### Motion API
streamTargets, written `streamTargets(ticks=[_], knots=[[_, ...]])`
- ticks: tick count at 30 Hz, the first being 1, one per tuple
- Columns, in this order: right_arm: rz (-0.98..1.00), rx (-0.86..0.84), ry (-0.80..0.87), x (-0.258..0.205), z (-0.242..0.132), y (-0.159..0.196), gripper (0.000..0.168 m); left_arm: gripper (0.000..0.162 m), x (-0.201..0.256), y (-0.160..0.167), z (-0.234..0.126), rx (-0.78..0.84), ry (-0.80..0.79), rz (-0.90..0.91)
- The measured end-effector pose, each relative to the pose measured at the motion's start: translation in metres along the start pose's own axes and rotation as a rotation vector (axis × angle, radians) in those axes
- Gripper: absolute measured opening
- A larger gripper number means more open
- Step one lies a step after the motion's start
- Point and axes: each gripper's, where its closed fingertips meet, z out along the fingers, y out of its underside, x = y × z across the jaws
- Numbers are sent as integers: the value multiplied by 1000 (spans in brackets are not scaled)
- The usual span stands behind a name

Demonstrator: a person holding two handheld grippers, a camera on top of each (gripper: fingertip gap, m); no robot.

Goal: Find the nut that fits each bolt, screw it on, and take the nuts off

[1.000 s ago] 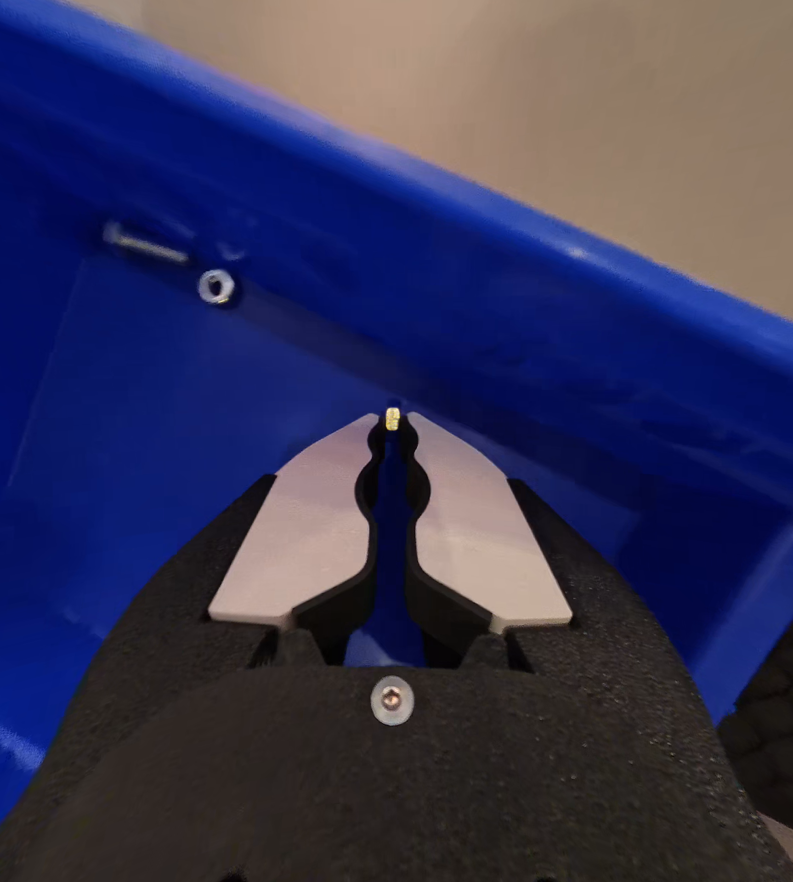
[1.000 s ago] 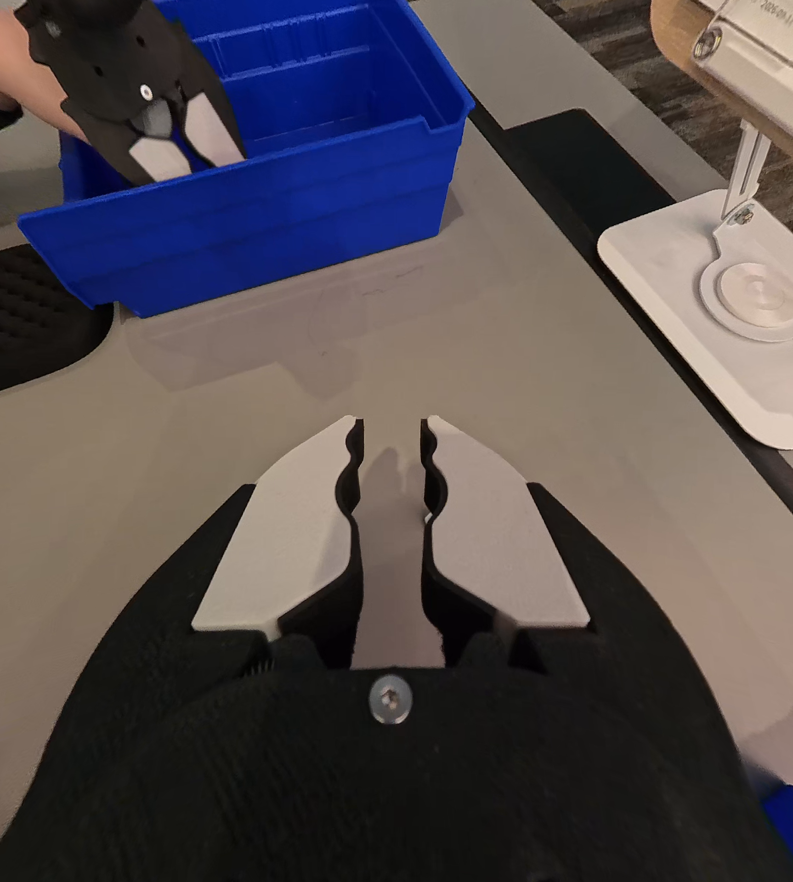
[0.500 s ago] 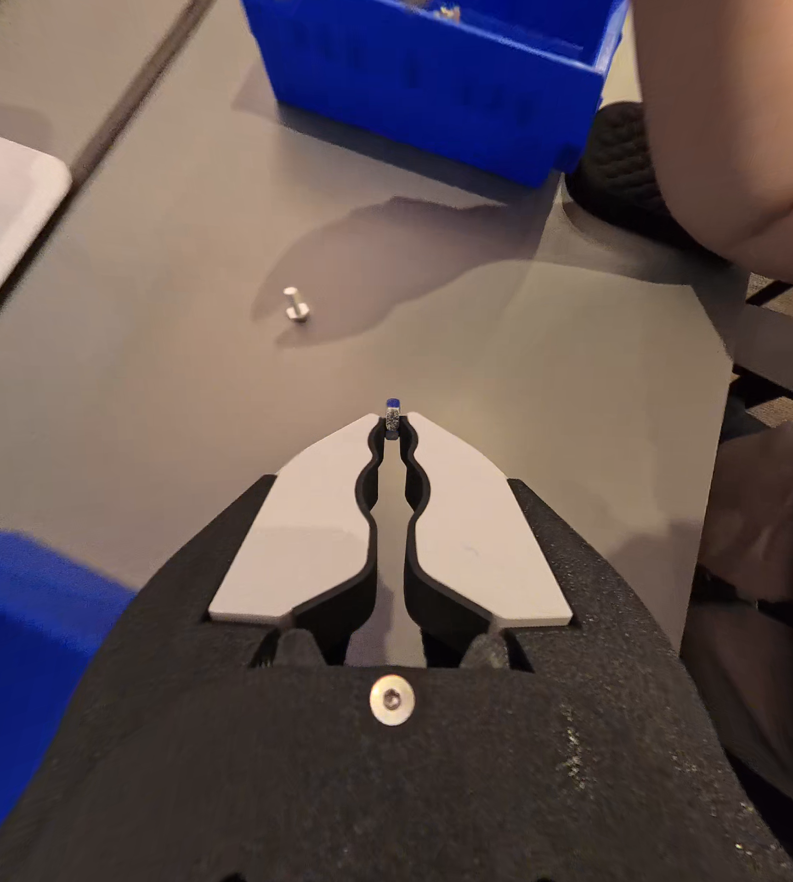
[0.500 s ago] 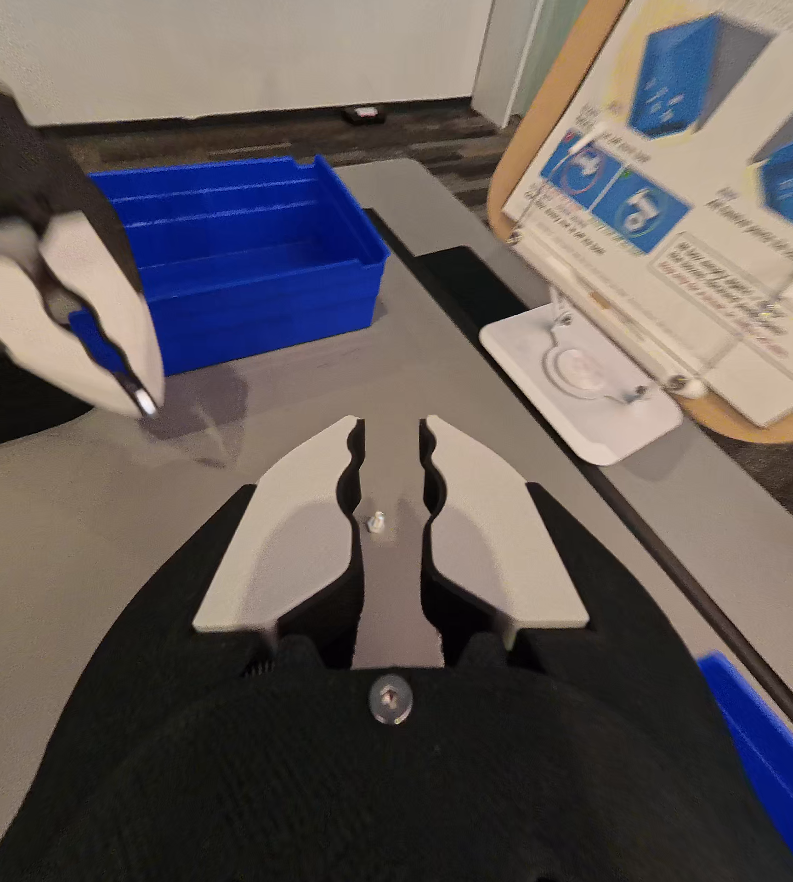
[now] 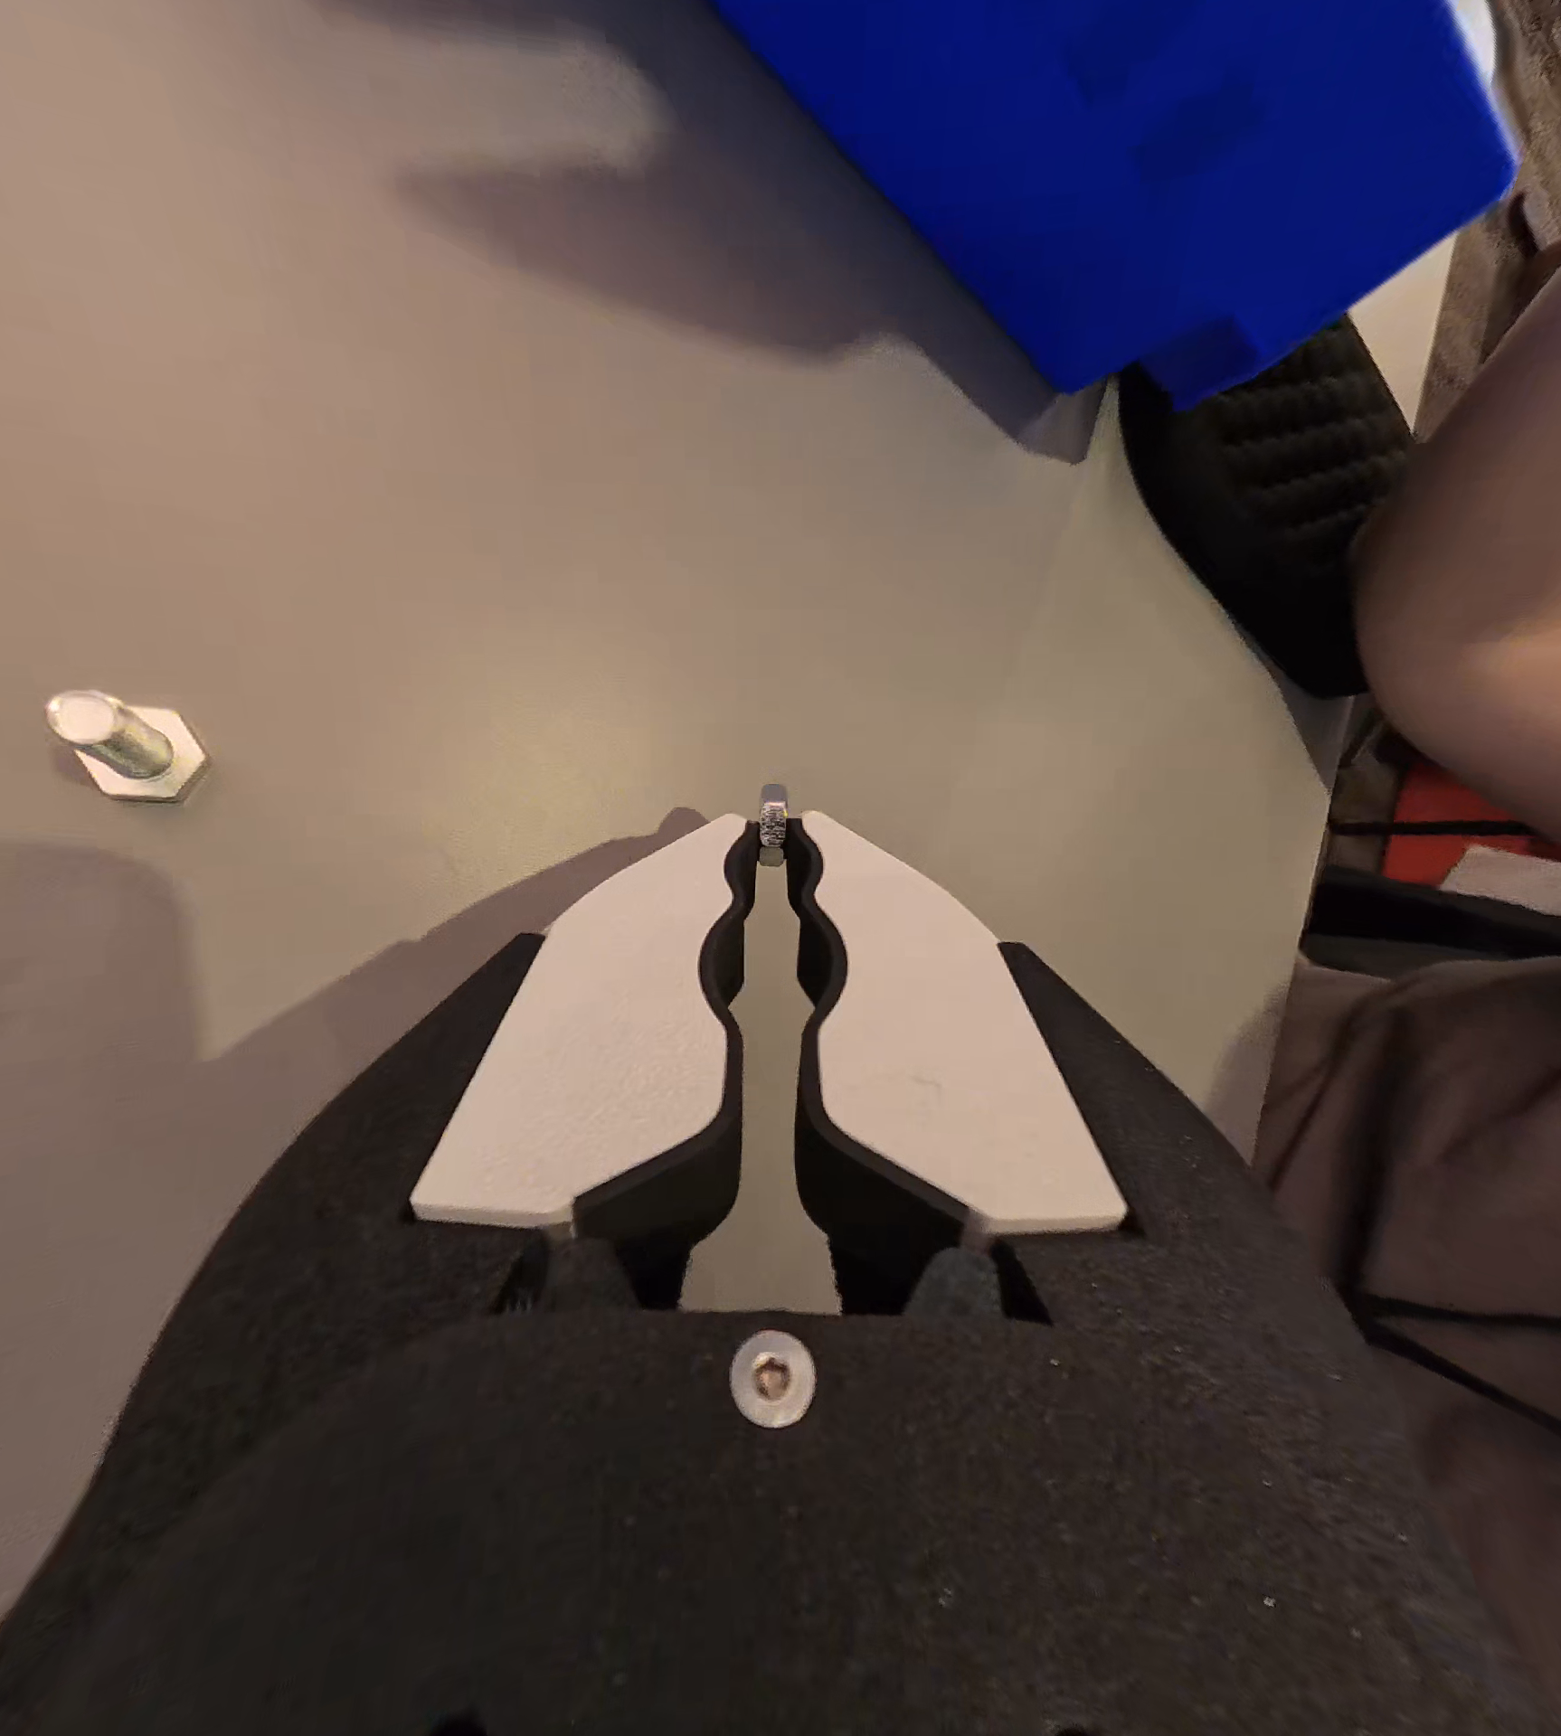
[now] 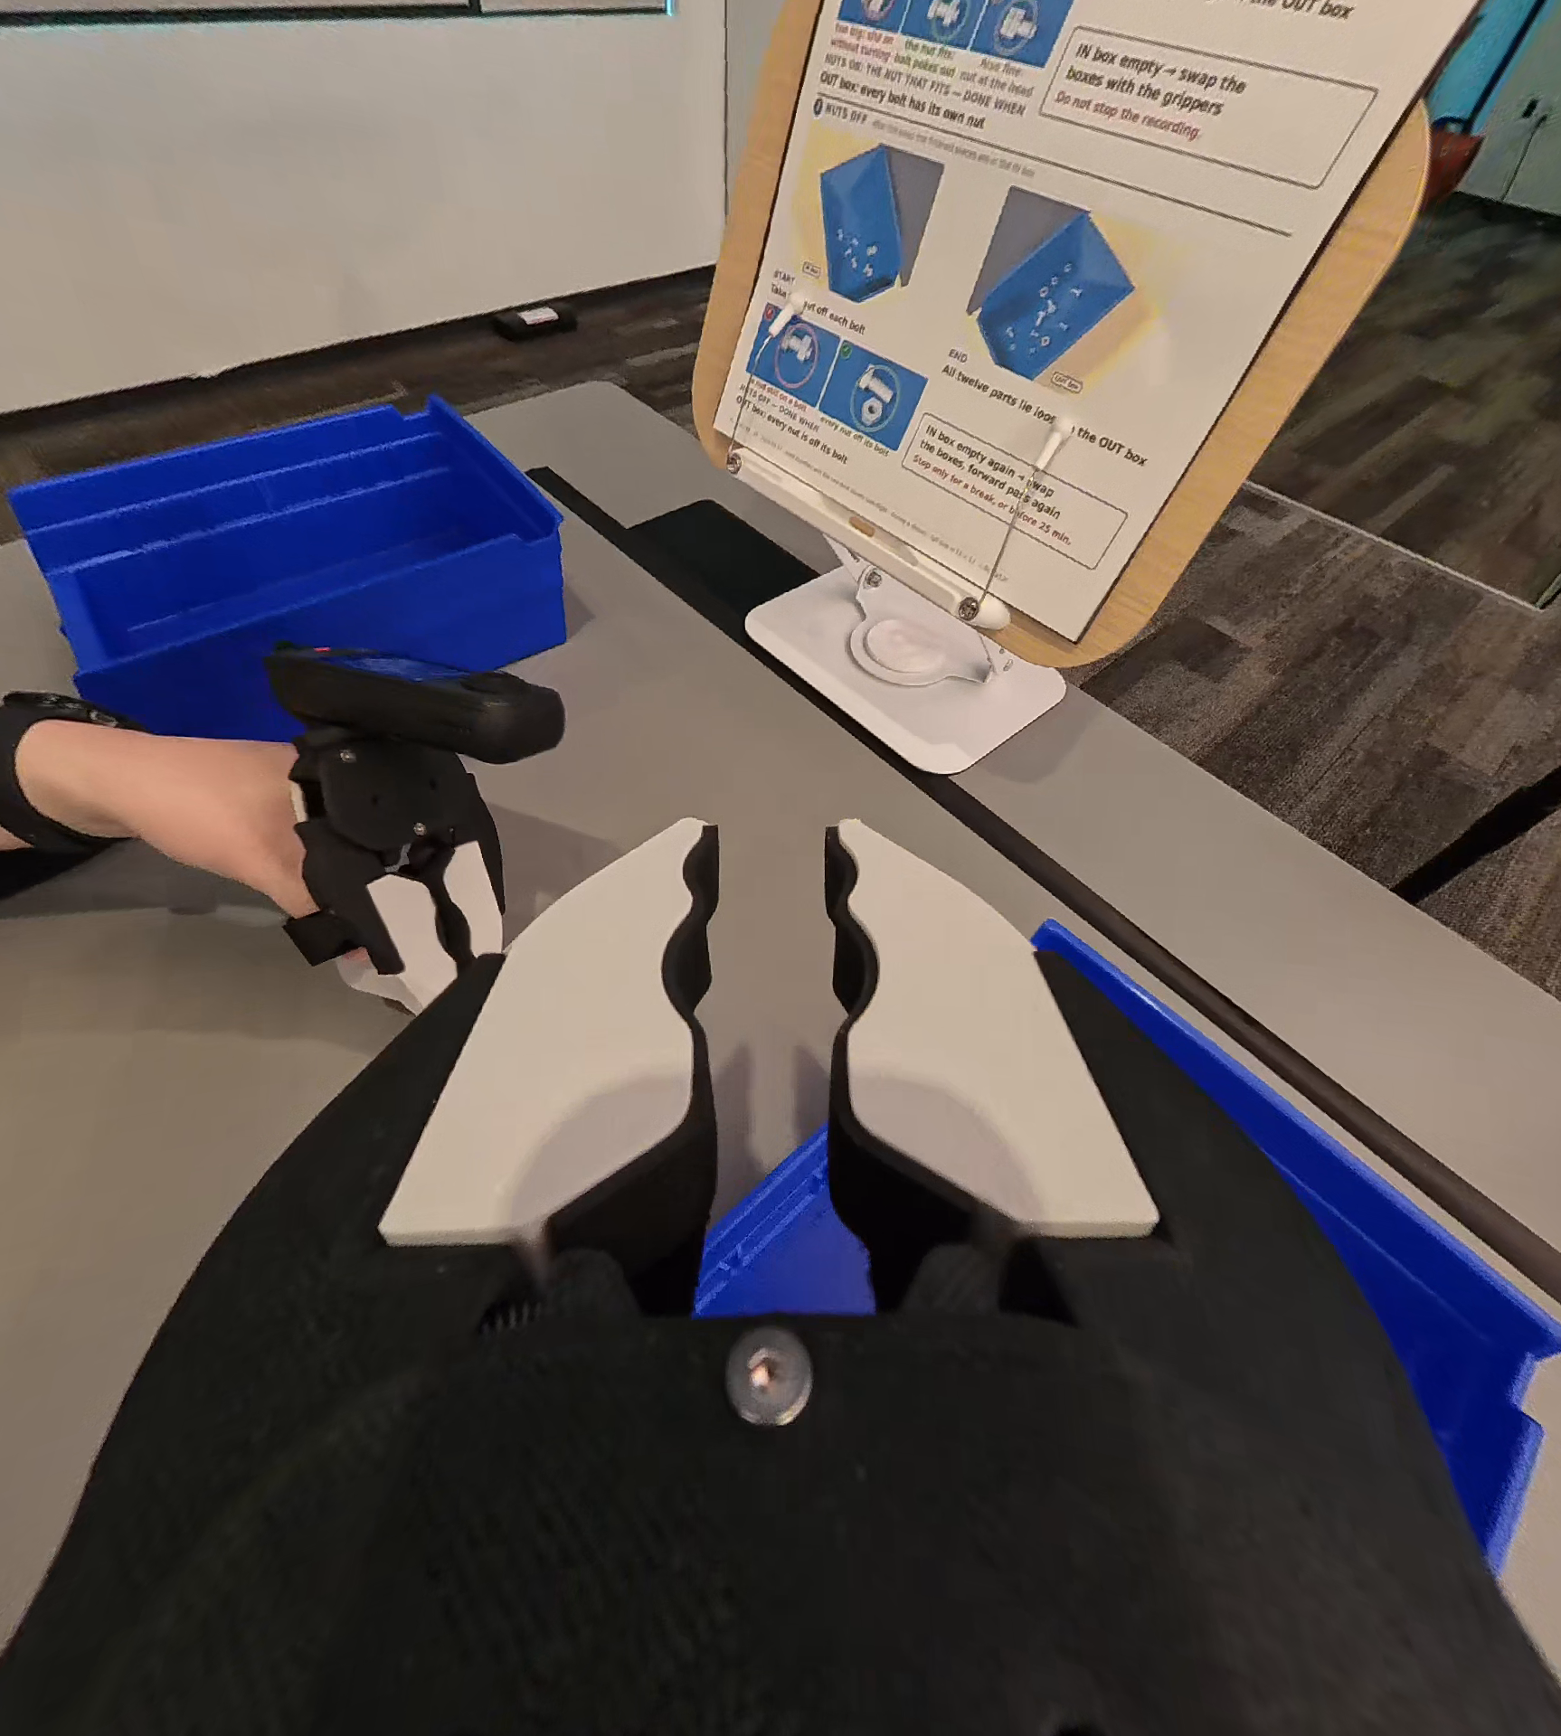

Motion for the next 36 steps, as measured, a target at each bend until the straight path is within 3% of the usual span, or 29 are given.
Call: streamTargets(ticks=[17, 25, 30, 36], knots=[[-35, -53, 17, 8, 4, 9, 23, 5, -23, 6, 9, -76, -62, -107], [-51, -71, 0, 4, 14, 11, 23, 17, -28, 2, -1, -72, -132, -69], [-64, -88, -63, -14, 39, 12, 23, 12, -22, -13, -46, 129, -198, 20], [-33, -189, -190, -56, 108, 34, 23, 19, -10, -35, -162, 635, -478, 228]])
